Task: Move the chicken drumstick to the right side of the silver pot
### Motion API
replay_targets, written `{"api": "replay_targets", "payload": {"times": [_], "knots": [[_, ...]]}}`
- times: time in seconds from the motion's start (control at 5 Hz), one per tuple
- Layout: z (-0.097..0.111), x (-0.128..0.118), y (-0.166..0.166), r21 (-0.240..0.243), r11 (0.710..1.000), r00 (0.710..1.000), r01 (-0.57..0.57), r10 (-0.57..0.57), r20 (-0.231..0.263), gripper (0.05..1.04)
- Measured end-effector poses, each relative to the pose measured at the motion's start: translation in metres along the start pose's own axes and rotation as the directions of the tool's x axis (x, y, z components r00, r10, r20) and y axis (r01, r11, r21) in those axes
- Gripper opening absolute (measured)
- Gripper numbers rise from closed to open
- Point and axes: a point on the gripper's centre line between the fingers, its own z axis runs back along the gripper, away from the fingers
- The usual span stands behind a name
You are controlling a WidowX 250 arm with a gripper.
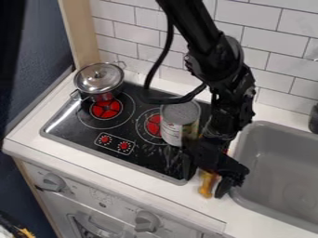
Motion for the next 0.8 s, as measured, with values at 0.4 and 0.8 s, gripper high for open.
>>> {"api": "replay_targets", "payload": {"times": [0.4, 0.8], "knots": [[-0.0007, 0.0012, 0.0014, 0.009, 1.000, 1.000, -0.017, 0.017, -0.011, 0.366], [0.0014, 0.0087, 0.0003, 0.013, 0.999, 0.999, -0.030, 0.031, -0.026, 0.294]]}}
